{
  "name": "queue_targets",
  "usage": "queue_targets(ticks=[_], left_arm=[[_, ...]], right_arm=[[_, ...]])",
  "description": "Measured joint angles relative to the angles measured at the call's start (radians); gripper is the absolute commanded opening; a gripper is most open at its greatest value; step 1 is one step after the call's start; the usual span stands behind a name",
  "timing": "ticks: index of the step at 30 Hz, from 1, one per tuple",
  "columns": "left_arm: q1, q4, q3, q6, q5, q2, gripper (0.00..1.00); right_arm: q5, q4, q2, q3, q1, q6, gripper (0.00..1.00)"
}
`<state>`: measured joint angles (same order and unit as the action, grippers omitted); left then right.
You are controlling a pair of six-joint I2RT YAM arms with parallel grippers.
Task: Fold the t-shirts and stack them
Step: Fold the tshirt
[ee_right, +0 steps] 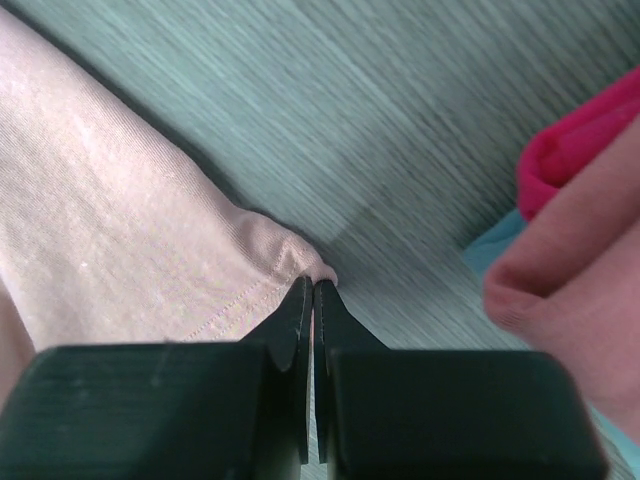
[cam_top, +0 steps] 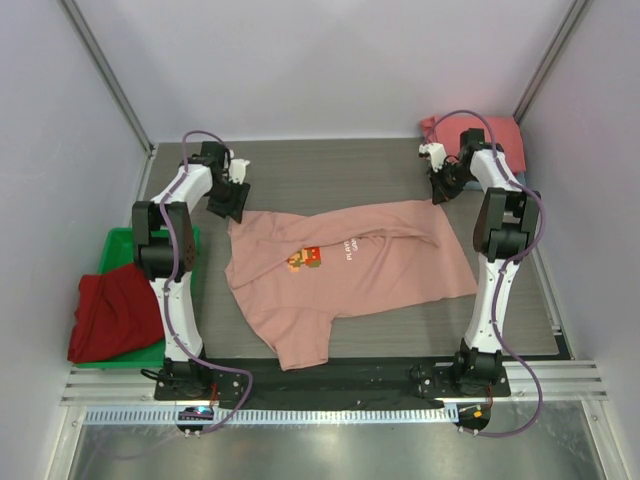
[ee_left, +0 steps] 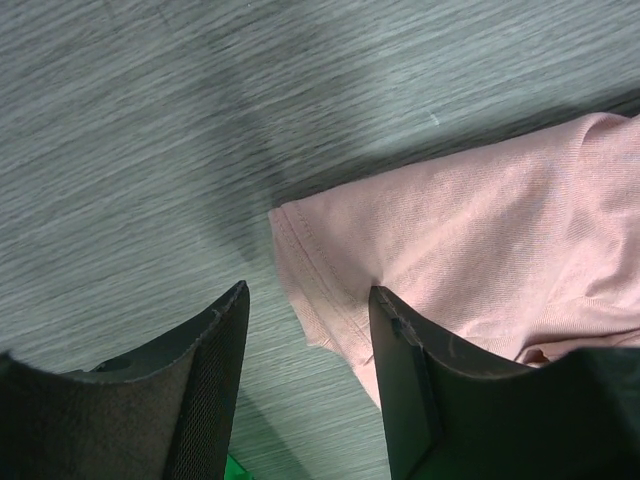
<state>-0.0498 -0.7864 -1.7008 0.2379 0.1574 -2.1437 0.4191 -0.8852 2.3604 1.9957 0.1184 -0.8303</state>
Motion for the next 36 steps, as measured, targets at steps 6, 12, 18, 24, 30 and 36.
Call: queue_targets(ticks=[6,12,18,24,30,36], left_arm=[[0.002,0.0,0.0,-0.015,0.003,0.0,0.56],[0.005,0.0,-0.001,-0.025,0.014,-0.001,0.55],[0.005,-0.002,-0.039,-0.04,0.024,-0.032,0.5],[0.008,-0.002,-0.047,-0.051,0.031,-0.058,0.41],[0.021,-0.01,-0.072,-0.05,0.057,-0.08,0.09],[0.024,-0.017,-0.082,-0.047,0.079,-0.085,0.0]], right_arm=[[-0.018,0.026,-0.006,-0.011,0.008,0.016,0.01],[-0.019,0.033,-0.009,-0.016,0.01,0.029,0.01],[-0.023,0.048,-0.019,-0.034,0.01,0.028,0.01],[-0.031,0.055,-0.026,-0.046,0.01,0.025,0.01],[-0.032,0.054,-0.026,-0.045,0.011,0.025,0.01],[-0.033,0.051,-0.026,-0.041,0.016,0.041,0.01]])
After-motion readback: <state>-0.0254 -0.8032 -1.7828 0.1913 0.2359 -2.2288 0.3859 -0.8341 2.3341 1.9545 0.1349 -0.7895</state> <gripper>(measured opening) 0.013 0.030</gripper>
